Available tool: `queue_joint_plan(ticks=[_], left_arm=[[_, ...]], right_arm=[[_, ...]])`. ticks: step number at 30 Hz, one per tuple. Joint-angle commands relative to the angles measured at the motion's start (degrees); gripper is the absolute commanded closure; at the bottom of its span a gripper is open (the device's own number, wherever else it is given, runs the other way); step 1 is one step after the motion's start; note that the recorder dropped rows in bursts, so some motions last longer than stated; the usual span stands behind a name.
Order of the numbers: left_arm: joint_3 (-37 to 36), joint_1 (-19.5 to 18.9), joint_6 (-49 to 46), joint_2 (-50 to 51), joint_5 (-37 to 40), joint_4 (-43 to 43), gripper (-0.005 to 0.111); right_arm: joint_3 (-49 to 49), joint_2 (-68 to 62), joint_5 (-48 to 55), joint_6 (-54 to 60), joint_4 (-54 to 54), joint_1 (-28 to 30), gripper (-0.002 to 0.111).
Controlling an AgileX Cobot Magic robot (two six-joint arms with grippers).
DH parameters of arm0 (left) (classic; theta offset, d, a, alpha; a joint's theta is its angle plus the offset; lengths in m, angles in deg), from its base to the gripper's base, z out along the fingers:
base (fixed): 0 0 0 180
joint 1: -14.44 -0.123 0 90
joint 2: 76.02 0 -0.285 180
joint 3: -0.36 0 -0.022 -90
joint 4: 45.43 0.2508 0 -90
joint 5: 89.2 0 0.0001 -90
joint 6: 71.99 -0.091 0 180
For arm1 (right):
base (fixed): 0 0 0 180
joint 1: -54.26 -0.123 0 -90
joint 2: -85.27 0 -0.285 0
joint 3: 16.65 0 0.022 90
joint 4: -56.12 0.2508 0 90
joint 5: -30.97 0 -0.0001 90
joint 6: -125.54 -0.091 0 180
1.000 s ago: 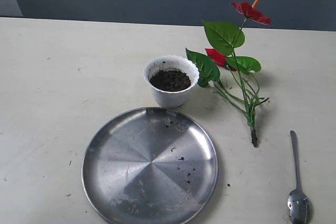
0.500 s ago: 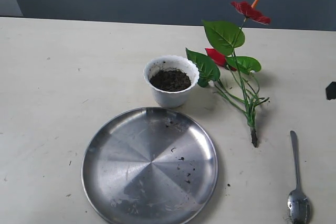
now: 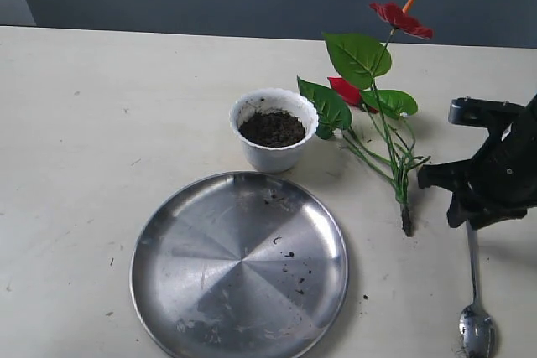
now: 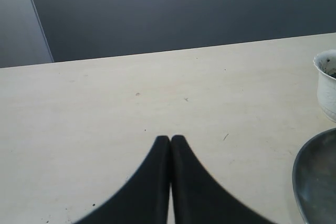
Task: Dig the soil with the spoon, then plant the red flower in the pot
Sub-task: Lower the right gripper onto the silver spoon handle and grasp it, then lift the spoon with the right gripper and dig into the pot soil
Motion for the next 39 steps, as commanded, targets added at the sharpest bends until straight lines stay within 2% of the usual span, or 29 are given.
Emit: queue_joint_plan(ticks=[1,6,11,12,14,15,22,26,28,29,34,36,39], left_arm=[[0.1,0.3,0.2,-0.1,-0.8,0.0,0.106],[0.1,0.3,0.2,-0.1,-0.8,0.0,0.106],[0.1,0.3,0.2,-0.1,-0.8,0.0,0.106],[0.1,0.3,0.2,-0.1,-0.8,0.0,0.106],[0.1,0.3,0.2,-0.1,-0.8,0.0,0.106],[0.1,0.3,0.2,-0.1,-0.8,0.0,0.106],[0.1,0.3,0.2,-0.1,-0.8,0.0,0.106],[0.1,0.3,0.2,-0.1,-0.8,0.0,0.106],[0.1,0.3,0.2,-0.1,-0.8,0.0,0.106],[0.1,0.3,0.2,-0.1,-0.8,0.0,0.106],[0.1,0.3,0.2,-0.1,-0.8,0.0,0.106],[0.1,0.3,0.2,-0.1,-0.8,0.0,0.106],[0.1,0.3,0.2,-0.1,-0.8,0.0,0.106]], right_arm=[[0.0,-3.7,0.9,-0.7,-2.4,-0.2,0.058],[0.0,-7.7,0.1,-1.2,-2.8,-0.2,0.067],[0.0,-12.1,-1.5,-1.2,-2.8,-0.2,0.068],[0.0,-12.8,-1.5,-1.2,-2.8,-0.2,0.072],[0.0,-13.9,-1.2,-1.2,-2.8,-0.2,0.092],[0.0,-14.0,-0.4,-1.2,-3.0,-0.2,0.108],[0.2,-6.0,6.7,-0.6,-3.4,-0.2,0.108],[1.8,8.7,2.5,-0.4,-1.1,-0.2,0.108],[4.3,14.0,-3.8,4.4,3.2,-0.2,0.108],[5.4,16.2,-11.3,11.9,11.3,-0.2,0.108],[7.7,15.0,-28.8,39.1,36.2,-5.5,0.109],[9.9,12.4,-31.8,50.5,43.8,-9.0,0.109],[14.7,5.9,-32.4,60.5,46.5,-14.5,0.109]])
